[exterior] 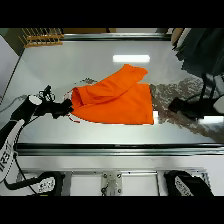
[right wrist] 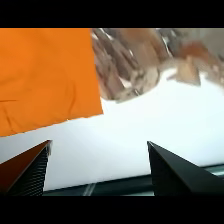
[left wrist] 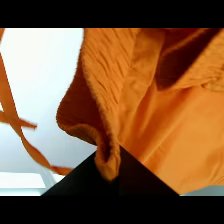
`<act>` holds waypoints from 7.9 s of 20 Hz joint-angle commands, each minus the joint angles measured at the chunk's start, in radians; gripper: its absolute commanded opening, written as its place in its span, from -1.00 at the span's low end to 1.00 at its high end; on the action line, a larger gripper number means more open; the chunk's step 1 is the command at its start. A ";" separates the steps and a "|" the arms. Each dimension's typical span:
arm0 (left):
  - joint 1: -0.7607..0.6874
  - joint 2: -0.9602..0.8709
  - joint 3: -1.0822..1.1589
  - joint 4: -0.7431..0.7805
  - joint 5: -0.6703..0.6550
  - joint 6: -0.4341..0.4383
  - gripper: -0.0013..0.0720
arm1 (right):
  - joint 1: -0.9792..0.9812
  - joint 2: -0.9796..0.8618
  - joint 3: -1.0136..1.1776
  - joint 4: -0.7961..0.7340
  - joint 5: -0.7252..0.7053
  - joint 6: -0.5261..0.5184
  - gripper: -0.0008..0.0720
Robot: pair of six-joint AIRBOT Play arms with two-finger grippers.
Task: Fold the clothes and pants, and hang the long-sleeved shirts on hangers.
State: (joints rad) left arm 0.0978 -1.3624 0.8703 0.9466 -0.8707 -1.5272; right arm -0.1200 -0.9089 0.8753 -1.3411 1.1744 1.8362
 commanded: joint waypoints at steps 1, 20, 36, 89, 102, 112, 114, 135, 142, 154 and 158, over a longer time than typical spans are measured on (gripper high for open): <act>-0.015 0.119 -0.119 0.022 0.045 0.002 -0.93 | -0.077 -0.014 -0.299 0.172 -0.194 0.153 0.80; -0.007 0.167 -0.174 0.019 0.067 0.001 -0.93 | 0.219 -0.298 -0.345 0.690 -0.779 -0.393 -0.96; -0.226 0.897 0.404 0.022 -0.163 -0.249 -0.93 | -0.029 0.047 0.903 0.342 -0.313 -0.426 -0.96; -0.029 -0.149 0.230 0.122 -0.138 -0.073 -0.93 | 0.299 -0.037 -0.222 0.086 -0.288 -0.183 -0.96; -0.061 -0.101 0.481 -0.048 -0.004 0.002 -0.93 | 0.080 -0.222 0.344 0.087 -0.599 -0.296 -0.97; 0.003 -0.165 0.243 -0.049 -0.023 0.013 -0.93 | 0.209 -0.023 -0.094 0.085 -0.204 -0.411 -0.97; 0.004 -0.165 0.219 -0.049 -0.029 0.014 -0.93 | 0.218 0.013 -0.146 0.088 -0.153 -0.407 -0.96; 0.004 -0.165 0.193 -0.049 -0.052 0.031 -0.93 | 0.477 0.033 -0.192 0.325 0.061 -0.351 -0.95; 0.027 -0.107 0.193 -0.048 -0.044 0.052 0.55 | 0.435 0.039 -0.189 0.302 0.026 -0.334 0.53; -0.031 0.200 0.190 -0.048 -0.143 0.104 -0.93 | -0.222 0.024 -0.497 0.346 -0.139 -0.197 1.00; -0.127 0.203 0.191 -0.048 -0.136 0.104 -0.93 | -0.085 -0.102 -0.505 0.507 -0.311 -0.282 1.00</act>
State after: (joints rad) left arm 0.0334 -1.1717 1.0607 0.8989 -1.0111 -1.4265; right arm -0.2642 -0.9333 0.3954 -0.9615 0.9970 1.6028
